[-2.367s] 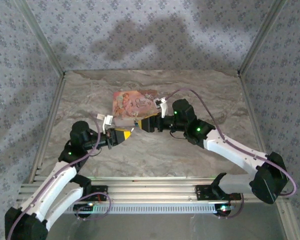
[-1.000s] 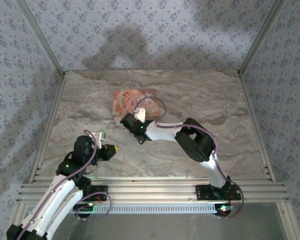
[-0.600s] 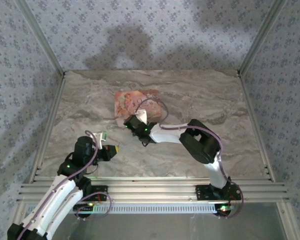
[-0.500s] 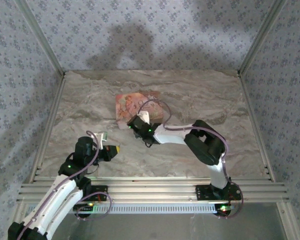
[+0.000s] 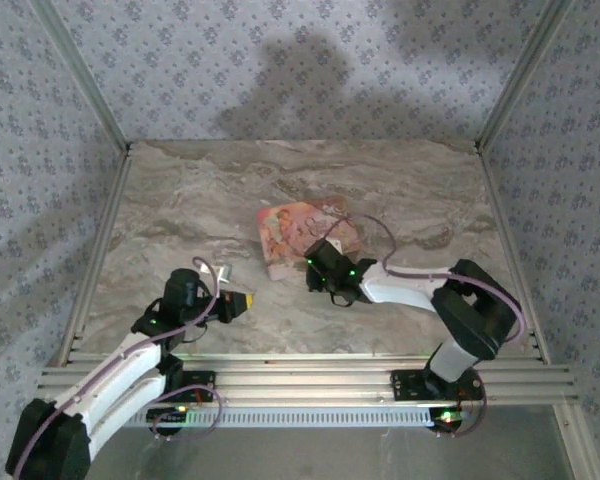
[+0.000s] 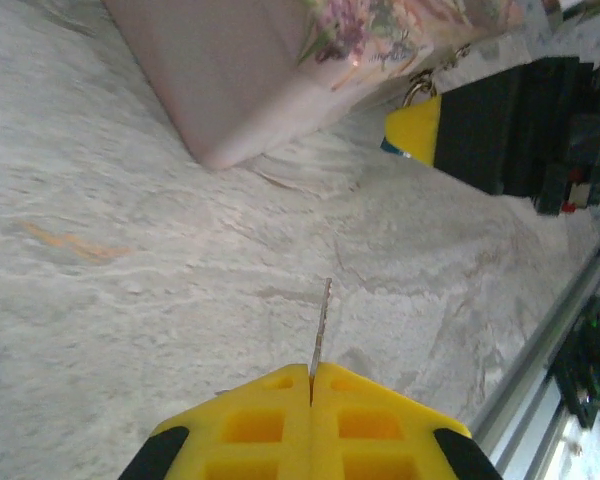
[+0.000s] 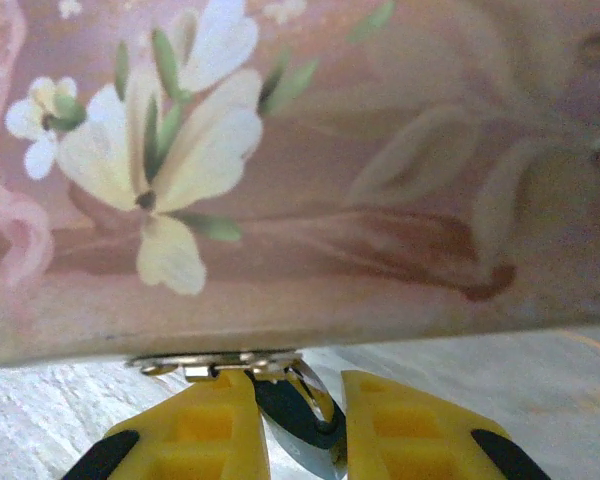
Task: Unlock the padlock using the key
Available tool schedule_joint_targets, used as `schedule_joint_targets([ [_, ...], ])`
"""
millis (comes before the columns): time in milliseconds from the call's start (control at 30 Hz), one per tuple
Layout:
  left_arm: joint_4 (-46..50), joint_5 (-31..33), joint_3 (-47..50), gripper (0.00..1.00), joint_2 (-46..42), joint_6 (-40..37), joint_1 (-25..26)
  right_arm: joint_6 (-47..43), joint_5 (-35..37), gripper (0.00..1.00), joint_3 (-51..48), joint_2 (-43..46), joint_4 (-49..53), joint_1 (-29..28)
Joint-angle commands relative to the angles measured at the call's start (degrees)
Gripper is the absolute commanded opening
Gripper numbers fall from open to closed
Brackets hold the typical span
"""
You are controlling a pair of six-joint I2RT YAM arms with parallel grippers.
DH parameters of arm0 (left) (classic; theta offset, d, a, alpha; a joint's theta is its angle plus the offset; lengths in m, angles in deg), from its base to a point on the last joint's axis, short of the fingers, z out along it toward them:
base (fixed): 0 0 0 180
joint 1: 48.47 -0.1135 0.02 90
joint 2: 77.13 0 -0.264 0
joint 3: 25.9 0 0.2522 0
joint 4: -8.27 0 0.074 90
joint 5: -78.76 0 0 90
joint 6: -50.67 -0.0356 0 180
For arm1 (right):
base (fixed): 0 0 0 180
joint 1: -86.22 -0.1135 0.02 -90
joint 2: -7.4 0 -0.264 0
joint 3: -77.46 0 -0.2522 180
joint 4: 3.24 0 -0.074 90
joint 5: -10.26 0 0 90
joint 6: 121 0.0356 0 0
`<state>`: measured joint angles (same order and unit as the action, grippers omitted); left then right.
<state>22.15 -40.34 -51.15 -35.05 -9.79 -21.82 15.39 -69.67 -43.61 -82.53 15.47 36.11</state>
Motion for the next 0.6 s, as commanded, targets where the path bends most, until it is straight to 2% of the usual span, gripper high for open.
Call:
schedule_joint_targets([
  [0,-7.5,0.4,-3.5,0.0,2.9,-1.8,2.0,9.2,5.8,0.0,-4.3,5.9,1.6,-0.3],
  [133,-9.7,-1.0,-5.4,0.0,7.1,-3.6,2.2,14.3,9.2,0.0,-7.7,10.2,2.4,-3.1],
  [233,-9.3,-4.5,-7.5,0.0,10.4,-6.5,2.4,15.2,8.4,0.0,-6.6,10.8,4.4,-4.0],
  [367,-8.7,-9.6,-9.6,0.0,13.3,-8.1,3.0,13.5,3.3,0.0,-3.0,12.0,5.6,-3.3],
  [567,-9.6,-10.2,-9.4,0.0,12.3,-7.2,5.1,8.5,-9.8,0.0,2.4,13.7,6.8,2.1],
])
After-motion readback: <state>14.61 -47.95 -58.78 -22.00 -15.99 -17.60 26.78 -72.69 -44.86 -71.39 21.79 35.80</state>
